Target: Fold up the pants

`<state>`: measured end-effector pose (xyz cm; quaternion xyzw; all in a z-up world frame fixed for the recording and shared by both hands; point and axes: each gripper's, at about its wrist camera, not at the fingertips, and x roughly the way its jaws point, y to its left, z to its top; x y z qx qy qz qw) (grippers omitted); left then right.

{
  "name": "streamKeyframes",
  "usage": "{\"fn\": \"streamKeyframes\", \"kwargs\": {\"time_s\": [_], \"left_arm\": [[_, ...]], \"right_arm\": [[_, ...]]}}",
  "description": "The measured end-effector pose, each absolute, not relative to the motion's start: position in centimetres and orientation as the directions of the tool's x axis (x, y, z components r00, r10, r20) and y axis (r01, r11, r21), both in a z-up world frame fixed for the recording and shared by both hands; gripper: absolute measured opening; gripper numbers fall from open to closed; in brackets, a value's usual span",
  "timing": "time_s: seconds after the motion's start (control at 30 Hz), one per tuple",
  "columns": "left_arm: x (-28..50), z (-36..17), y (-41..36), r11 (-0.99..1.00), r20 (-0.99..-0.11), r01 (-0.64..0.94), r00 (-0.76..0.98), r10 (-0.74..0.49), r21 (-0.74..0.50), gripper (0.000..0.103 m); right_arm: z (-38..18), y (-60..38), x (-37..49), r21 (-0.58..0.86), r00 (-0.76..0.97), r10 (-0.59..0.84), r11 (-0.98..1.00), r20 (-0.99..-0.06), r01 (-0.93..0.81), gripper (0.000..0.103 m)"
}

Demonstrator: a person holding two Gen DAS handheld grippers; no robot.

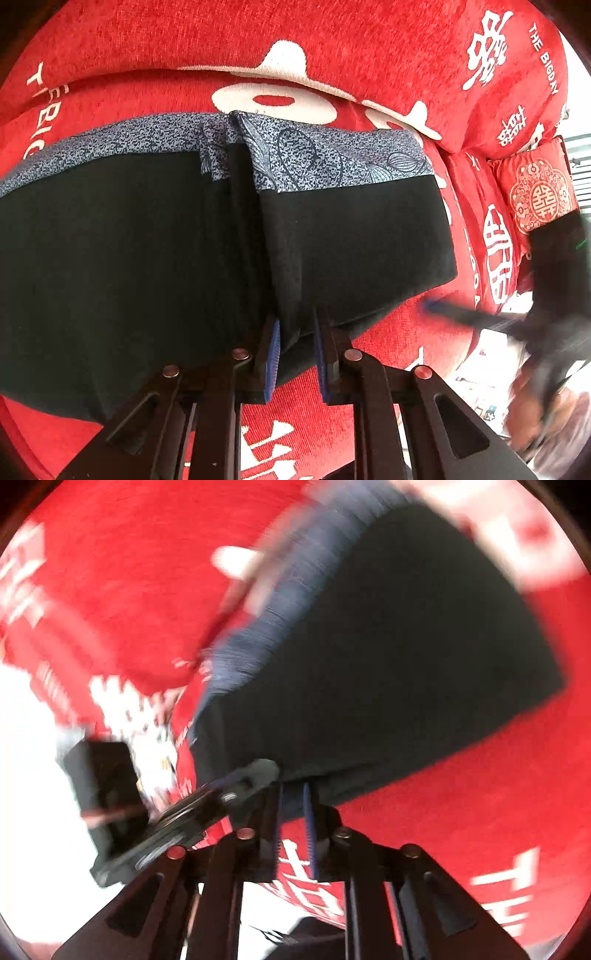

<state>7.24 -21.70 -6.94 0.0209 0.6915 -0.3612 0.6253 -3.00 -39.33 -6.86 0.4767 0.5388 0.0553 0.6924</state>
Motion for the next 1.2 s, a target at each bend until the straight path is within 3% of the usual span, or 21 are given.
{"fn": "streamKeyframes", "kwargs": {"time_s": [0.03, 0.07, 0.17, 0.23, 0.4, 0.5, 0.57, 0.63, 0.67, 0.83, 0.87, 0.93, 1.03, 1.1, 1.2], "left_arm": [[7.2, -7.0, -21.8, 0.738, -0.880, 0.481, -0.217, -0.422, -0.473, 0.019], [7.3, -7.0, -21.7, 0.738, -0.881, 0.482, -0.216, -0.422, -0.472, 0.019], [7.3, -6.9, -21.8, 0.736, -0.881, 0.485, -0.214, -0.423, -0.472, 0.019], [7.3, -7.0, -21.8, 0.738, -0.880, 0.481, -0.214, -0.424, -0.473, 0.019], [7.2, -7.0, -21.7, 0.744, -0.882, 0.477, -0.210, -0.421, -0.468, 0.019], [7.1, -6.3, -21.5, 0.752, -0.888, 0.475, -0.196, -0.416, -0.457, 0.019], [7.0, -6.0, -21.3, 0.755, -0.893, 0.481, -0.180, -0.413, -0.447, 0.019], [6.9, -6.1, -21.1, 0.760, -0.896, 0.481, -0.171, -0.409, -0.438, 0.019], [6.9, -6.2, -21.1, 0.764, -0.899, 0.478, -0.166, -0.405, -0.433, 0.019], [7.0, -5.8, -21.7, 0.799, -0.928, 0.478, -0.122, -0.351, -0.365, 0.020], [7.0, -5.8, -21.8, 0.808, -0.937, 0.480, -0.110, -0.332, -0.342, 0.024], [7.3, -5.5, -21.6, 0.828, -0.950, 0.472, -0.080, -0.301, -0.302, 0.059], [7.7, -4.7, -20.9, 0.846, -0.956, 0.458, -0.027, -0.293, -0.273, 0.062], [8.0, -4.6, -20.5, 0.857, -0.956, 0.440, -0.012, -0.293, -0.268, 0.062], [8.5, -5.3, -20.6, 0.866, -0.959, 0.425, -0.018, -0.282, -0.262, 0.062]], "right_arm": [[-5.2, -40.8, -2.7, 0.706, 0.440, 0.553, 0.583, -0.707, 0.402, 0.054], [-4.4, -41.9, -2.5, 0.691, 0.463, 0.519, 0.609, -0.718, 0.389, 0.079], [-3.7, -46.5, -1.2, 0.616, 0.497, 0.403, 0.675, -0.768, 0.405, 0.080], [-5.5, -49.3, -0.1, 0.594, 0.481, 0.377, 0.658, -0.792, 0.462, 0.078], [-12.0, -52.6, 1.8, 0.662, 0.443, 0.493, 0.515, -0.749, 0.545, 0.046], [-12.7, -52.1, 2.7, 0.681, 0.425, 0.541, 0.476, -0.725, 0.557, 0.040], [-11.3, -51.1, 3.0, 0.687, 0.409, 0.554, 0.531, -0.725, 0.497, 0.040], [-10.9, -50.0, 3.7, 0.609, 0.349, 0.499, 0.632, -0.793, 0.479, 0.040], [-11.3, -49.1, 4.4, 0.502, 0.277, 0.419, 0.716, -0.865, 0.484, 0.040], [-10.5, -44.7, 6.8, 0.230, 0.191, 0.168, 0.897, -0.967, 0.377, 0.057], [-9.8, -43.7, 7.0, 0.179, 0.178, 0.121, 0.916, -0.977, 0.360, 0.057], [-8.3, -43.0, 6.8, 0.124, 0.182, 0.061, 0.926, -0.981, 0.356, 0.058], [-4.8, -41.6, 5.5, 0.098, 0.287, -0.003, 0.936, -0.958, 0.338, 0.056], [-3.4, -40.2, 5.5, 0.193, 0.345, 0.085, 0.936, -0.935, 0.294, 0.028], [-4.9, -38.6, 6.6, 0.385, 0.321, 0.296, 0.886, -0.900, 0.260, 0.025]]}}
